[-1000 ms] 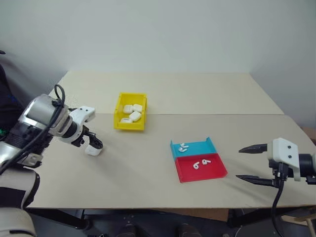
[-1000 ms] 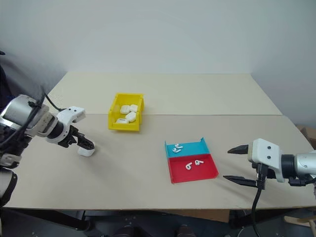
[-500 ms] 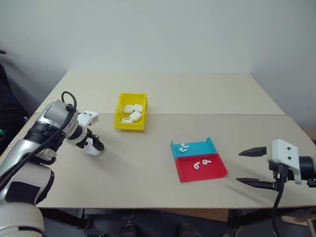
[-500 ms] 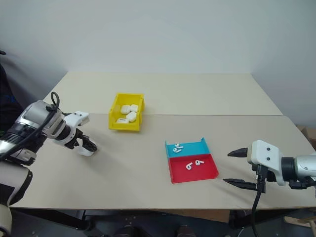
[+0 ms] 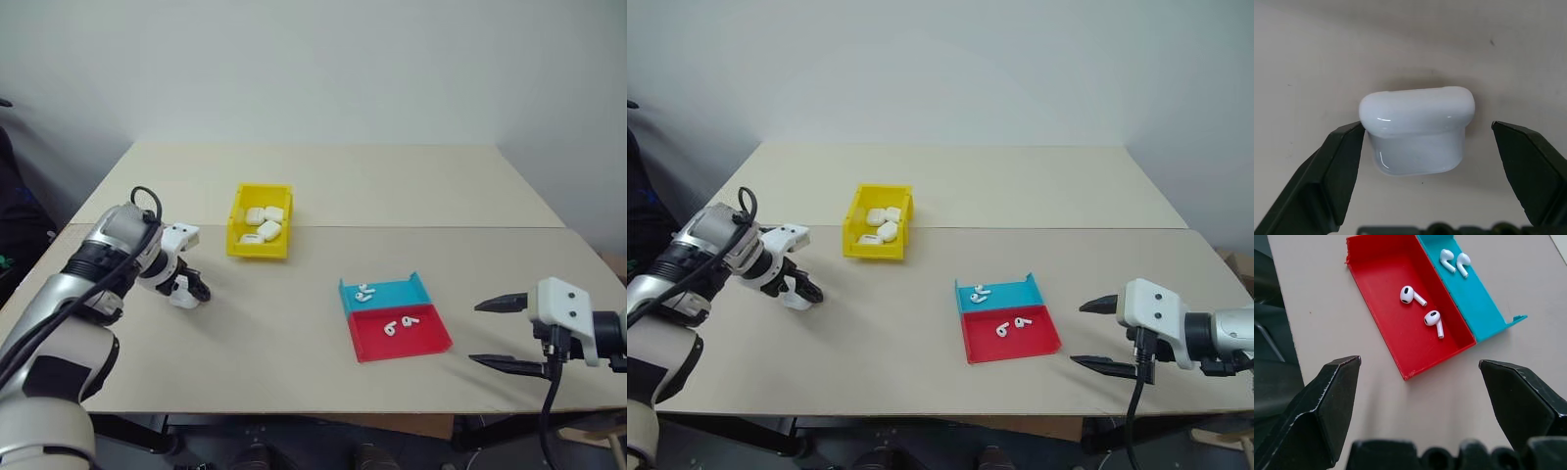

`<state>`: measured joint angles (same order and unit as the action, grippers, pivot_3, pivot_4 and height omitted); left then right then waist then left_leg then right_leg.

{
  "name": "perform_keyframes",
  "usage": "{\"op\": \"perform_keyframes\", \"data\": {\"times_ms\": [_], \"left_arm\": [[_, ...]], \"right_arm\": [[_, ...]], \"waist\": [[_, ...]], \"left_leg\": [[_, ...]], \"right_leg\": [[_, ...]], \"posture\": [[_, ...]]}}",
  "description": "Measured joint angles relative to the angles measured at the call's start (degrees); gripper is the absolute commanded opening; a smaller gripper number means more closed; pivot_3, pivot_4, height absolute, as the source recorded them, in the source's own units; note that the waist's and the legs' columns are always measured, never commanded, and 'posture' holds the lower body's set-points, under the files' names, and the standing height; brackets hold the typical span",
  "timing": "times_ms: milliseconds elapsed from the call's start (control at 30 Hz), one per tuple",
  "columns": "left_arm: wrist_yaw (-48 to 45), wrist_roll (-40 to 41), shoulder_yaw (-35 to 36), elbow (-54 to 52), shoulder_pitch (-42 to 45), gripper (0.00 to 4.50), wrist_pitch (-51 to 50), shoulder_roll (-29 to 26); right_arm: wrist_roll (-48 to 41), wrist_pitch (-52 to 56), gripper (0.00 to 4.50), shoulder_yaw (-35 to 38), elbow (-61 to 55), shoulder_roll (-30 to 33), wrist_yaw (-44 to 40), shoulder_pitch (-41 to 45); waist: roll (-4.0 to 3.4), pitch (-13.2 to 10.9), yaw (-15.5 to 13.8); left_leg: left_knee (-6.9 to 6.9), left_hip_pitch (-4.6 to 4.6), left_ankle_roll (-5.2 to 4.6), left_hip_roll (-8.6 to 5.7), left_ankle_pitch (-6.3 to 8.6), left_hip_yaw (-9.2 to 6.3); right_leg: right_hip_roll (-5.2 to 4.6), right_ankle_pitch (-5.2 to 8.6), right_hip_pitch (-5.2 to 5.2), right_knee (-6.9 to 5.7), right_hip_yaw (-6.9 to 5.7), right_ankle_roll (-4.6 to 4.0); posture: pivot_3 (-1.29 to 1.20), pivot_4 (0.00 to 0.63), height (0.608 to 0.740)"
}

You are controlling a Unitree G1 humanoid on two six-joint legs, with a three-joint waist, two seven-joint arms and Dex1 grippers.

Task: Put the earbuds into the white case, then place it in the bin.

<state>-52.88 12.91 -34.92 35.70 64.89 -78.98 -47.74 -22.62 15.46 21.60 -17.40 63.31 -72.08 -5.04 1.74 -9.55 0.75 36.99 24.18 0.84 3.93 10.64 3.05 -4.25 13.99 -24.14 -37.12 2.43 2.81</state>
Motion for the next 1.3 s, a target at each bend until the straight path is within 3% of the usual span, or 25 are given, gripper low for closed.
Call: {"op": "perform_keyframes", "data": {"times_ms": [500, 733, 933, 1133, 1300], "left_arm": [[-2.3, -2.4, 0.0, -0.1, -0.4, 4.50, 0.5, -0.3], [-2.9, -4.0, -0.3, -0.4, -0.7, 2.77, 0.7, -0.7], [-2.5, -4.8, 0.3, -1.2, -1.3, 2.77, 1.4, -0.8], [4.2, -5.8, 9.6, -6.4, -2.3, 2.77, 2.0, -1.8], [4.9, -1.6, 23.3, -28.9, -9.1, 2.77, 5.2, -5.2]], "right_arm": [[1.2, 0.0, 4.47, -1.1, 0.5, 0.0, 1.0, 1.4], [1.7, 0.0, 4.50, -1.6, 0.7, 0.0, 1.4, 1.6], [1.8, 0.0, 4.50, -2.5, 0.7, 0.0, 2.3, 1.7], [1.6, 0.2, 4.50, -2.5, 0.7, 0.2, 2.1, 1.9], [1.1, 1.6, 4.50, -2.1, 0.5, 4.3, 0.0, 4.0]], "waist": [[-0.01, 0.0, 0.1], [-0.01, 0.0, 0.0], [-0.01, 0.0, 0.0], [0.04, 0.0, 0.0], [0.03, 0.0, 0.0]], "left_leg": [[0.02, -0.03, 0.00, 0.00, 0.00, -0.01], [0.01, -0.01, 0.00, 0.00, 0.00, 0.00], [0.02, -0.02, 0.00, 0.00, 0.00, -0.01], [0.03, 0.05, 0.00, 0.00, 0.00, -0.02], [0.02, 0.02, 0.00, -0.02, 0.00, 0.02]], "right_leg": [[0.01, 0.00, 0.02, -0.03, 0.01, 0.01], [0.00, 0.00, 0.02, -0.02, 0.01, 0.01], [0.00, 0.00, 0.02, -0.03, 0.00, 0.00], [-0.02, -0.01, -0.01, -0.01, -0.01, 0.01], [-0.08, -0.19, 0.02, -0.01, 0.01, -0.29]], "posture": [[0.00, 0.150, 0.740], [0.00, 0.150, 0.740], [0.00, 0.150, 0.740], [0.00, 0.150, 0.740], [0.00, 0.150, 0.740]]}}
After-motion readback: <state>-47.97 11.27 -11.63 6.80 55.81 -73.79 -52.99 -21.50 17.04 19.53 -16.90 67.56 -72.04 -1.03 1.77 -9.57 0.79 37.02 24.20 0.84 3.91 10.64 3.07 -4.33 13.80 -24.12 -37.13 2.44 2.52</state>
